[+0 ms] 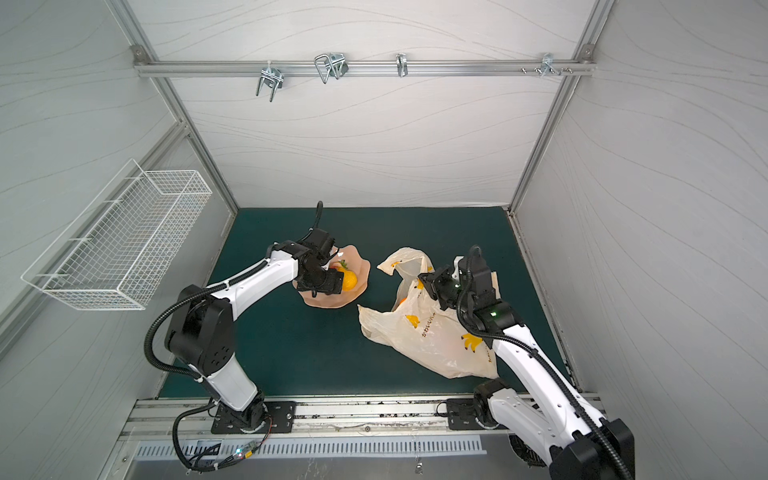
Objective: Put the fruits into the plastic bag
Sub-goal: 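Move the left gripper back over the bowl and lower toward the dark plum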
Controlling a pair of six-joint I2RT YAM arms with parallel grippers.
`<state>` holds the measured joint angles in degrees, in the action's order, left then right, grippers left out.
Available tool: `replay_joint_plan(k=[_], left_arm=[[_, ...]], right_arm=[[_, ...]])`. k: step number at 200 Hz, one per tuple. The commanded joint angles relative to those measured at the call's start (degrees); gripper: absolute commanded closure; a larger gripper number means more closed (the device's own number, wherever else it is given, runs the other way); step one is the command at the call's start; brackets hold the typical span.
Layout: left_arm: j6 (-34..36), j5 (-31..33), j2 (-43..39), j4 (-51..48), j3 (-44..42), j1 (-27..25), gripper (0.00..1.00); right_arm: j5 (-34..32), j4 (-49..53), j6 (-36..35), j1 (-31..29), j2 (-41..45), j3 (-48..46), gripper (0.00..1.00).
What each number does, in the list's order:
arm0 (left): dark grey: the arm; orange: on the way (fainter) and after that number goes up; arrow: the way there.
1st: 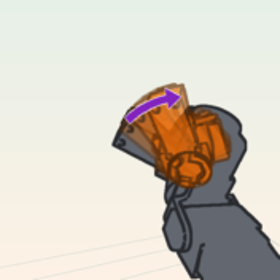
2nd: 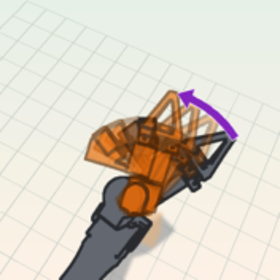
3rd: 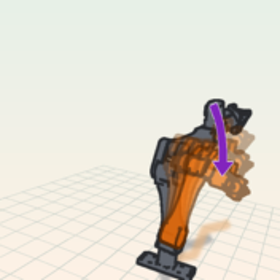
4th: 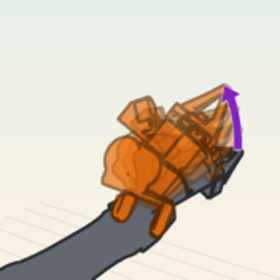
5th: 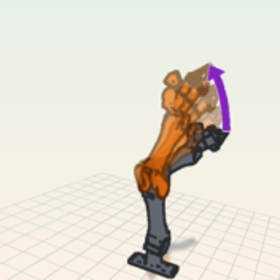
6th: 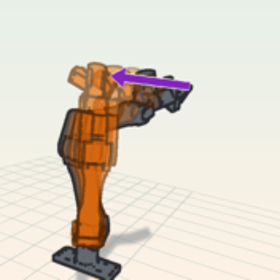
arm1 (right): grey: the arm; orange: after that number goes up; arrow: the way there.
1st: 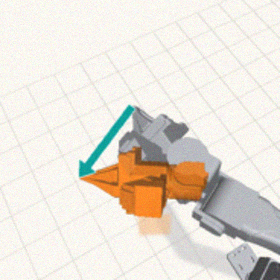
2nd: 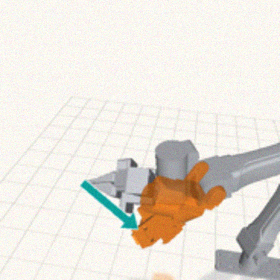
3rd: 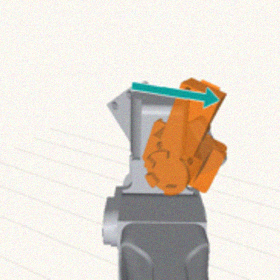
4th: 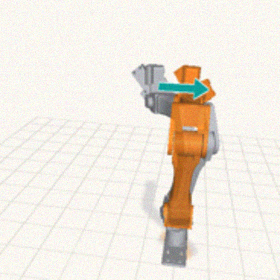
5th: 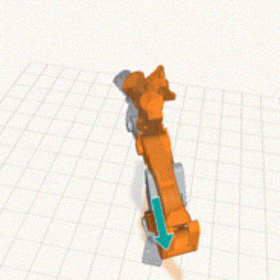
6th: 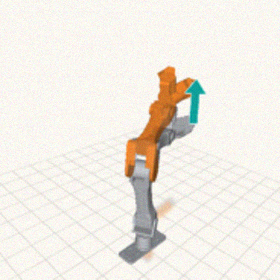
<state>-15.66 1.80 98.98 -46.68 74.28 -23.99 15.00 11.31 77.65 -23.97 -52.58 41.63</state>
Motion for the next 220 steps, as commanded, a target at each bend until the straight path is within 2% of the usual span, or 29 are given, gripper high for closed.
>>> replay_joint_plan(k=[1, 51, 108, 170, 220], left_arm=[[1.1, 2.1, 2.8, 0.0, 3.1, 0.6, 0.09], [0.4, 2.8, 7.8, 1.2, 4.8, 1.4, 0.09], [0.4, 2.3, 11.7, 3.0, 7.0, 2.3, 0.13], [0.1, 1.7, 14.1, 2.5, 8.7, 2.7, 0.21], [-0.1, 0.4, 12.8, 2.3, 7.6, 2.9, 0.35]], right_arm=[[-0.9, 0.6, 0.1, 0.2, 1.2, -0.1, 1.00], [-1.0, 0.8, 0.0, 0.3, 1.3, -0.2, 1.00], [-0.9, 0.8, 0.1, 0.6, 1.6, -0.4, 1.00], [-0.8, 0.6, 0.6, 0.6, 1.8, -0.7, 1.00], [-0.9, 0.8, 0.6, 0.6, 1.9, -0.8, 1.00]])
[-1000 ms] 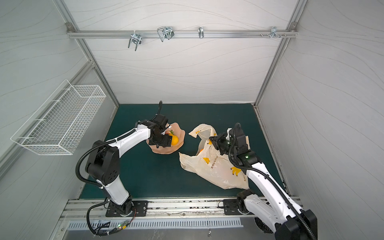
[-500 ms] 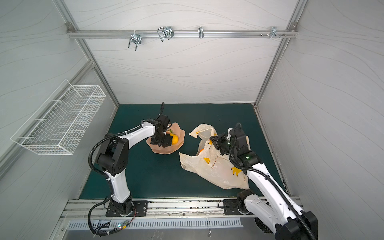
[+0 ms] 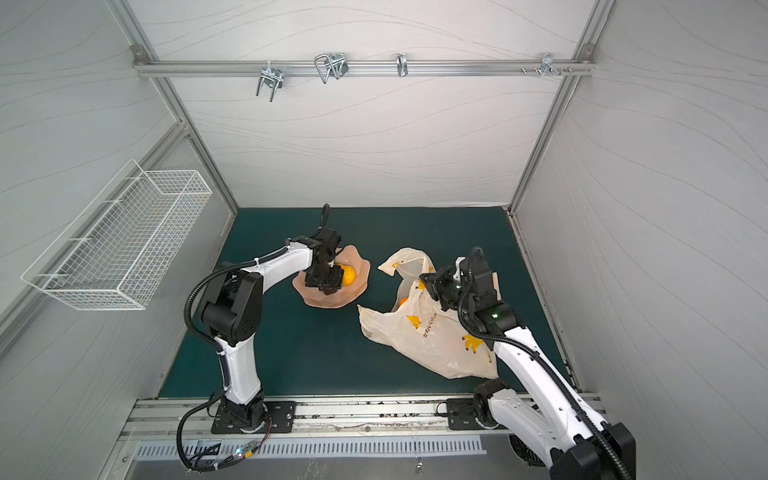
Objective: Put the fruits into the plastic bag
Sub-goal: 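Close the left gripper on the dark plum and lift it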
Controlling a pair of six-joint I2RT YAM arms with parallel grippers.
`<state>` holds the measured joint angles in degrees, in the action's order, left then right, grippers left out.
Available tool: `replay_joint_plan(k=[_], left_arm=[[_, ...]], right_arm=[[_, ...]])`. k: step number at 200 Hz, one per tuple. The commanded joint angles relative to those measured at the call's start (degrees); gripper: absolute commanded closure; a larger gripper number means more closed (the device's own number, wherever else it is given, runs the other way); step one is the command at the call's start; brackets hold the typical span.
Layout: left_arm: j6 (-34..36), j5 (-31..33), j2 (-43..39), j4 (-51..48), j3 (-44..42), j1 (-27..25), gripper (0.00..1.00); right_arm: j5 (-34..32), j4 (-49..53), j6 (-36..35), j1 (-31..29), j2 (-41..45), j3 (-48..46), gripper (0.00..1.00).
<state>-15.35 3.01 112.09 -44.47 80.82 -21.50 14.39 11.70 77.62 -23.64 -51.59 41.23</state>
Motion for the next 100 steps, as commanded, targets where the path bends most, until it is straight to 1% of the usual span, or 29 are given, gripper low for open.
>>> replay_joint_plan(k=[1, 45, 100], left_arm=[[-0.4, -0.8, -0.4, 0.1, 1.1, 0.3, 0.35], [-0.6, -1.3, -3.1, -0.7, 0.7, 0.4, 0.48], [-0.9, -1.6, -8.7, -3.1, 1.0, 0.9, 0.55]], right_arm=[[-0.3, 0.4, 0.6, 0.3, 0.9, -0.4, 1.00], [-0.3, 0.4, 0.5, 0.2, 0.7, -0.2, 1.00], [-0.5, 0.5, 0.3, 0.3, 0.7, -0.1, 1.00]])
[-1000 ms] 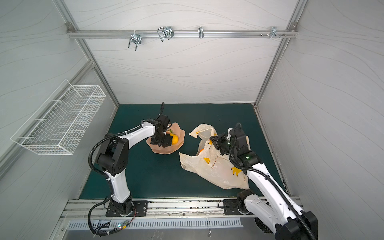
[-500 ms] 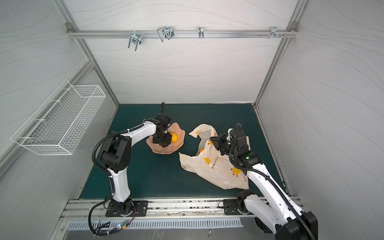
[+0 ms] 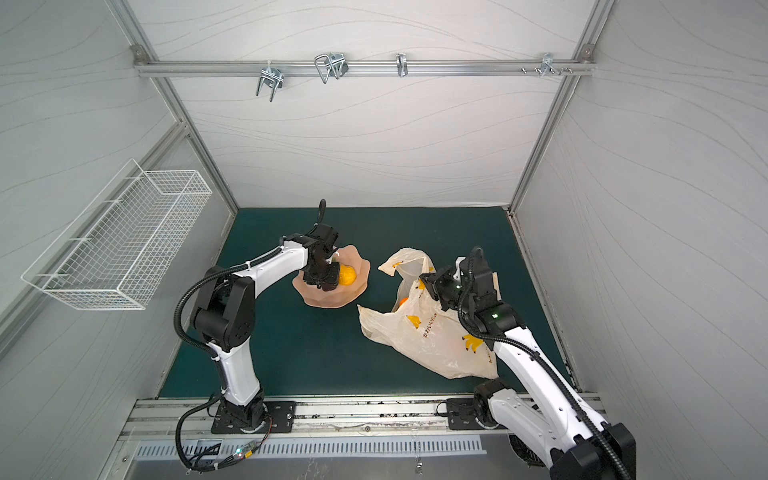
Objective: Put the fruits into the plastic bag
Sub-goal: 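Close the left gripper on the dark plum and lift it, then carry the plum with the left gripper over the bag opening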
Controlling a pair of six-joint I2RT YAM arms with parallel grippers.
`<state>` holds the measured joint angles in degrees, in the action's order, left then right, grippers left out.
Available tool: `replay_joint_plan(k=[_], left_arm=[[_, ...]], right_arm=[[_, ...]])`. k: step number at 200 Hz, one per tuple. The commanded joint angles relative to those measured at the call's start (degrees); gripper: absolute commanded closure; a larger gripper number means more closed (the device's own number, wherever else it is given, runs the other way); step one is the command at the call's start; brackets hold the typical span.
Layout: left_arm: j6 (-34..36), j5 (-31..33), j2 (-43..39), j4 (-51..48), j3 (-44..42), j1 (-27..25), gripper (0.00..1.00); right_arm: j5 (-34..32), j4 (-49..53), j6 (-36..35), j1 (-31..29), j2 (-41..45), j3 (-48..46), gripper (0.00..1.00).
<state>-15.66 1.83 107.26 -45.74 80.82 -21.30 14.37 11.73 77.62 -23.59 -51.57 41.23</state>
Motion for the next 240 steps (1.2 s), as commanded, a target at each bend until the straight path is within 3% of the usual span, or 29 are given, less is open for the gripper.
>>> replay_joint_plan(k=[1, 116, 240], left_arm=[[-0.6, -0.5, -3.9, -1.9, 1.0, 0.7, 0.55], [-0.2, -5.9, -9.8, -2.6, 4.1, 1.8, 0.57], [-4.3, -37.8, -18.5, 17.6, -13.7, 1.9, 0.59]], right_arm=[[-0.5, 0.4, 0.3, 0.3, 0.7, -0.1, 1.00], [-0.1, 0.0, 0.5, 0.3, 0.4, -0.3, 1.00], [-0.2, -0.2, 0.7, 0.3, 0.3, -0.7, 1.00]])
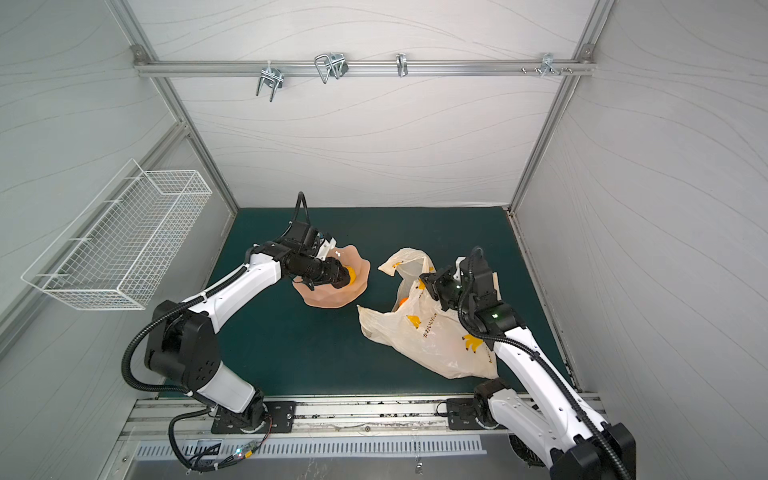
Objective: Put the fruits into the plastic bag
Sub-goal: 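Carry the plum with the left gripper over the bag opening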
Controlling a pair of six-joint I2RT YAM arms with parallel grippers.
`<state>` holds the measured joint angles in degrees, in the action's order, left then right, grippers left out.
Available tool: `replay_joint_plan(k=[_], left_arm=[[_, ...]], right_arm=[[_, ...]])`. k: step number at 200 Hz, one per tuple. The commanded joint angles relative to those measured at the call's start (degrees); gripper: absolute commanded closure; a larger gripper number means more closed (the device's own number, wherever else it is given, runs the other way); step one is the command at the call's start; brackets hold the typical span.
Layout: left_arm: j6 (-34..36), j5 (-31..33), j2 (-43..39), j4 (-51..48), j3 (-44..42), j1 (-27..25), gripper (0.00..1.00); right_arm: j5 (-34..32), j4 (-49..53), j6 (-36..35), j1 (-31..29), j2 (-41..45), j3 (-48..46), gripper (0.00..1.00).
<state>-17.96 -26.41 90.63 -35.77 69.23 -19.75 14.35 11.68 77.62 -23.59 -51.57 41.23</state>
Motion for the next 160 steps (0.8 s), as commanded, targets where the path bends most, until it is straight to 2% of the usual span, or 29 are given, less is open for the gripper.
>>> replay_joint_plan(k=[1, 43, 160], left_arm=[[-2.1, -9.7, -1.9, 7.8, -2.3, 0.3, 0.60], [-4.6, -13.9, -3.0, 13.3, -7.2, 0.3, 0.60], [-5.2, -18.2, -2.7, 17.6, -9.2, -1.3, 0.64]], right_arm=[[-0.2, -0.2, 0.7, 0.3, 0.4, -0.7, 1.00], [-0.3, 0.0, 0.7, 0.3, 0.7, -0.8, 1.00], [-0.3, -0.1, 0.7, 0.3, 0.4, -0.7, 1.00]])
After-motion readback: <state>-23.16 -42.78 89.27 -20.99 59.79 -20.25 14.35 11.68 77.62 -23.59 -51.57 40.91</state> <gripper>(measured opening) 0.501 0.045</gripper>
